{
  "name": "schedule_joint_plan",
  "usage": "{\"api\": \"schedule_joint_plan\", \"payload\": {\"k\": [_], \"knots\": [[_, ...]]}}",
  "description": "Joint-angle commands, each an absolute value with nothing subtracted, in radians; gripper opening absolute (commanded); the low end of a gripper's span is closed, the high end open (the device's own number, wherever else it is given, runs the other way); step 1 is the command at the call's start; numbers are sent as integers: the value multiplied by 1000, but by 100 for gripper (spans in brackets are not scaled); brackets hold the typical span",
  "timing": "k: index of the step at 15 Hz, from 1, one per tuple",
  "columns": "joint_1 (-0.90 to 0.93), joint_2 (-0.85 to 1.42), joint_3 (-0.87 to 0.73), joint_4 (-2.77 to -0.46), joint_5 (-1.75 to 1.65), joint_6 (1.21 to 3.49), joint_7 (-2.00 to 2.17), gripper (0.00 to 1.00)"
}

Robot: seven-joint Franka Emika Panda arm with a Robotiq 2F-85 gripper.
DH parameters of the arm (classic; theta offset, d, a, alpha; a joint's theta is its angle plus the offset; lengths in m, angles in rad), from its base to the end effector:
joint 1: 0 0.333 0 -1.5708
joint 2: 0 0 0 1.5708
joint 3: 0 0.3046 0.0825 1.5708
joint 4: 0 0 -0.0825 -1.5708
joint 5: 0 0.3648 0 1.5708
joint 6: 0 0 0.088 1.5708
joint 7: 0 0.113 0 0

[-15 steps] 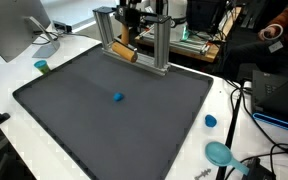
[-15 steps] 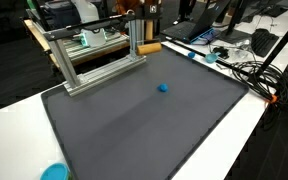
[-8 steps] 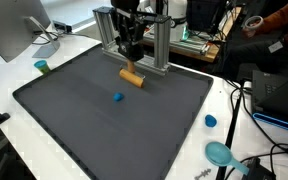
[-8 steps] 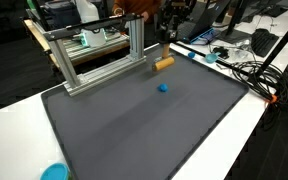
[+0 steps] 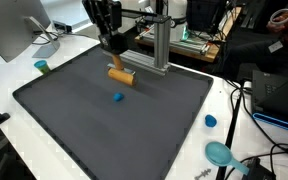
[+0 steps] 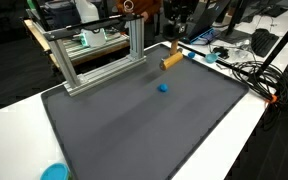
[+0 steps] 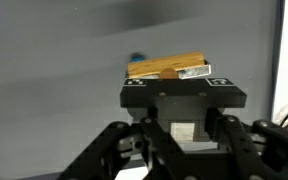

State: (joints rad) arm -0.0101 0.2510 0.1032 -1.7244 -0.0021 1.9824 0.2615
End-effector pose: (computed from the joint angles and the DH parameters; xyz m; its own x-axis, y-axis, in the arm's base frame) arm 0.6098 0.0524 0.4282 0.9854 -0.1701 0.0019 -0.1700 -0.9851 -0.0250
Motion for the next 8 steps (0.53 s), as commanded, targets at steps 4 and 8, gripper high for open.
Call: {"api": "schedule_joint_plan", "payload": {"k": [4,8], "knots": [[23,259,72,-1730,9,2001,253,22],[22,266,47,-1789,-3,2131,251,22]]}}
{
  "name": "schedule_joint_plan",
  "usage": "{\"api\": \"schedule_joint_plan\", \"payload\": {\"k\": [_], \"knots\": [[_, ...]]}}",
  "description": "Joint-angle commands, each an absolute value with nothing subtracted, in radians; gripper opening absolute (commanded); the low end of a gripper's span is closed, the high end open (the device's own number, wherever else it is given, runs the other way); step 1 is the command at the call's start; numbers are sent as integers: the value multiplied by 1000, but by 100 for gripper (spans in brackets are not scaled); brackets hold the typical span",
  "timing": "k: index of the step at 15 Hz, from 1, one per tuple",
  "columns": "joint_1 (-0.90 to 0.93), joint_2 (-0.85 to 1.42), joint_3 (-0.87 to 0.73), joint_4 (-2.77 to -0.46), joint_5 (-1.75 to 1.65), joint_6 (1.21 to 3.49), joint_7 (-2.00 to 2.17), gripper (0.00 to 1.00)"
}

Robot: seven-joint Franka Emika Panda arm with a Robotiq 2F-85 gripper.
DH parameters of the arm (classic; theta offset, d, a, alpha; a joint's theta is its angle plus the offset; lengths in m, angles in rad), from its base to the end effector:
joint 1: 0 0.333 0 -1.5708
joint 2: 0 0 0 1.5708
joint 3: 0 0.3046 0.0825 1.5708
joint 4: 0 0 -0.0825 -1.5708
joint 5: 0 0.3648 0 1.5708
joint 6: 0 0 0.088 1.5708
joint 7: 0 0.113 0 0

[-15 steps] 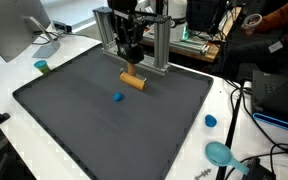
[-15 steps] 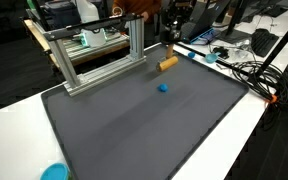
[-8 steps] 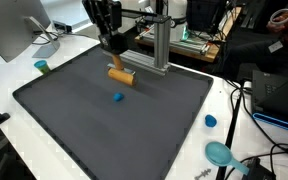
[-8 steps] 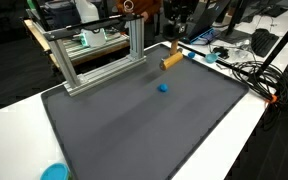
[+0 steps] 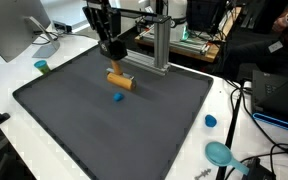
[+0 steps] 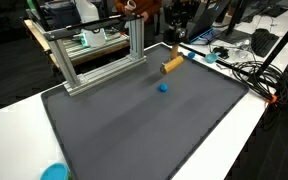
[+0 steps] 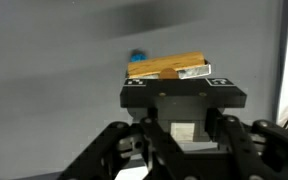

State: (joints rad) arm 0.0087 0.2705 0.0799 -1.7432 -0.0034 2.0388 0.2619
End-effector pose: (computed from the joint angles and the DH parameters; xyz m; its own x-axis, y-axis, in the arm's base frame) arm 0.6145 0.0509 0.4124 0.9845 -0.1743 0.0203 -0.1738 -0.9845 -0.0244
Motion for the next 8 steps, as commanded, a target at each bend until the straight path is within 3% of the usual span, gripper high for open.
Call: {"api": "schedule_joint_plan", "payload": {"k": [1,8], "knots": [[23,267,40,-1807,-5,2169,254,22],[28,252,-12,-1905,-85,2247,264,22]]}}
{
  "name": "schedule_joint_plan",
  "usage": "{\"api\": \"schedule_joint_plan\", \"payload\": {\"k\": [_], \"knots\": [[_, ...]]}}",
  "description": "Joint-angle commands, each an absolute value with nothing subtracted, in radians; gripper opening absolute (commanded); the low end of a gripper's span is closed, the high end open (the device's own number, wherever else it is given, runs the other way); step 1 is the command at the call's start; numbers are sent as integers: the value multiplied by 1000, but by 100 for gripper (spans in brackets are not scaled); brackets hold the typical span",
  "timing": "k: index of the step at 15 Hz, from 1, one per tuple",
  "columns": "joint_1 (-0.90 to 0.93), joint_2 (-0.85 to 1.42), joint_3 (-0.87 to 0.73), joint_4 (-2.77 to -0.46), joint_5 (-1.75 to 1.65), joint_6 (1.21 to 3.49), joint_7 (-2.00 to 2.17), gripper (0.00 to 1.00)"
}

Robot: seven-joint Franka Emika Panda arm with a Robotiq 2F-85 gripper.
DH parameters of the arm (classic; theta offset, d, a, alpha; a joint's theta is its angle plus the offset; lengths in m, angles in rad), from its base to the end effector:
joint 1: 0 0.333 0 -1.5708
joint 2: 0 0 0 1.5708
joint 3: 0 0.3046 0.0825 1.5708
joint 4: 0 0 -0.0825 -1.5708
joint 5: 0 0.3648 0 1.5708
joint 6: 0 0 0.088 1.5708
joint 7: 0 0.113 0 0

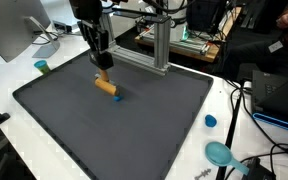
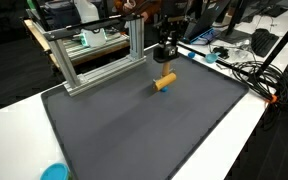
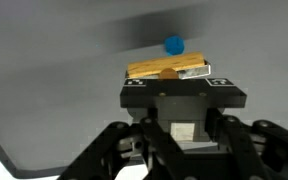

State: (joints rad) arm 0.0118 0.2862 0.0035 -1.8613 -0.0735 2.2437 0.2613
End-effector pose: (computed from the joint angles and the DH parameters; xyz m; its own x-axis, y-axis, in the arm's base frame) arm 0.6144 0.0068 0.3682 0.9742 -0.1988 0.1071 -0.2034 -0.9785 0.0340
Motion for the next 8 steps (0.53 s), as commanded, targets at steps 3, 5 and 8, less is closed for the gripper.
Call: {"api": "schedule_joint_plan", "payload": {"k": [3,5,8], "knots": [[24,285,-12,-1882,-67,2240,258,47],[30,290,-13,-1883,-72,2245,272,22],[45,294,-10,-1890,-75,2255,303,22]]}}
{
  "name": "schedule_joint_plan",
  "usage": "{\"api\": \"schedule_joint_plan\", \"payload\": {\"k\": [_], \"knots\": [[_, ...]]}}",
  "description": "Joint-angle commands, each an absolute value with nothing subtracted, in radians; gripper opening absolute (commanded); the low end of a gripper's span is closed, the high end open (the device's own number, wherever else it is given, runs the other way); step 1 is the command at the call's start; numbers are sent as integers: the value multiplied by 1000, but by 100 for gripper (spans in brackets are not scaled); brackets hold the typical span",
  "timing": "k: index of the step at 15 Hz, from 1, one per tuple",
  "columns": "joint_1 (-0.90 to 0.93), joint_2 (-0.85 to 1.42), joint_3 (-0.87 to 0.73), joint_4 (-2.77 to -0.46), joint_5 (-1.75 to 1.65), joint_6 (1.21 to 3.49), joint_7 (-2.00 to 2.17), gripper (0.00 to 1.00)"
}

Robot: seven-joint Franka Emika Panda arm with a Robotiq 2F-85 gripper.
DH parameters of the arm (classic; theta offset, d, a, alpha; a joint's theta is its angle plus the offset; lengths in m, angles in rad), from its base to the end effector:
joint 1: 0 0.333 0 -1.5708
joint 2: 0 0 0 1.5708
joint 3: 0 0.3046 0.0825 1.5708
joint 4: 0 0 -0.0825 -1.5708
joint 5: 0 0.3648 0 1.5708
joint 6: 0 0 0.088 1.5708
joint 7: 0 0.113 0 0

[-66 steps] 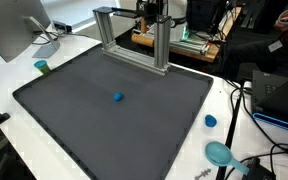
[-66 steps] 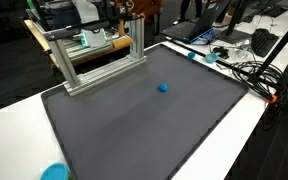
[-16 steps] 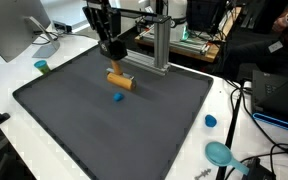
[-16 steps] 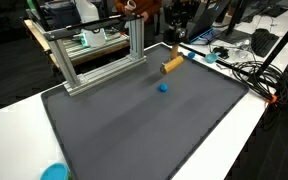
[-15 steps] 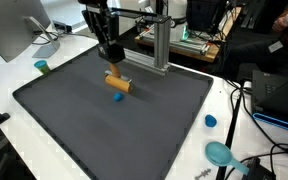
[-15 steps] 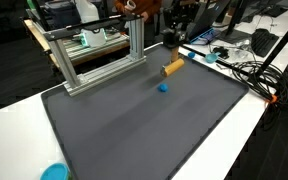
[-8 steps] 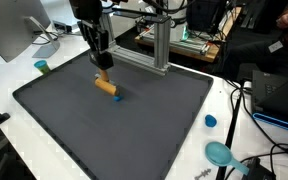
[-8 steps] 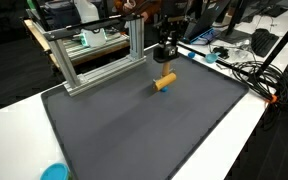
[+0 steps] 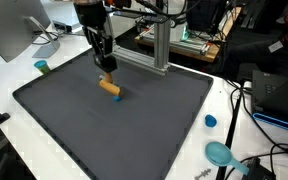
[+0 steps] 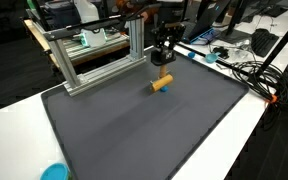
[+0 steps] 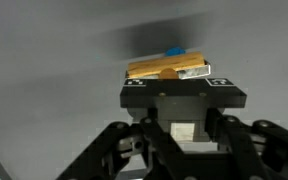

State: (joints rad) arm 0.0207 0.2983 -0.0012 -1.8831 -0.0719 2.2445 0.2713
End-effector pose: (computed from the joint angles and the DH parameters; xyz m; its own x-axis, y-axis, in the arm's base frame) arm 0.6095 0.0095 0.3512 0.9758 -0.2050 0.0753 -0.2085 -0.9772 0.0405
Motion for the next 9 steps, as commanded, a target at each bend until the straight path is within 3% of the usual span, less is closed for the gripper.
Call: {"api": "schedule_joint_plan", "payload": {"k": [1,9], "knots": [[51,294,-10,-1892,-76,2256,312,22],[76,354,-11,-1857,-66,2273,357,22]]}}
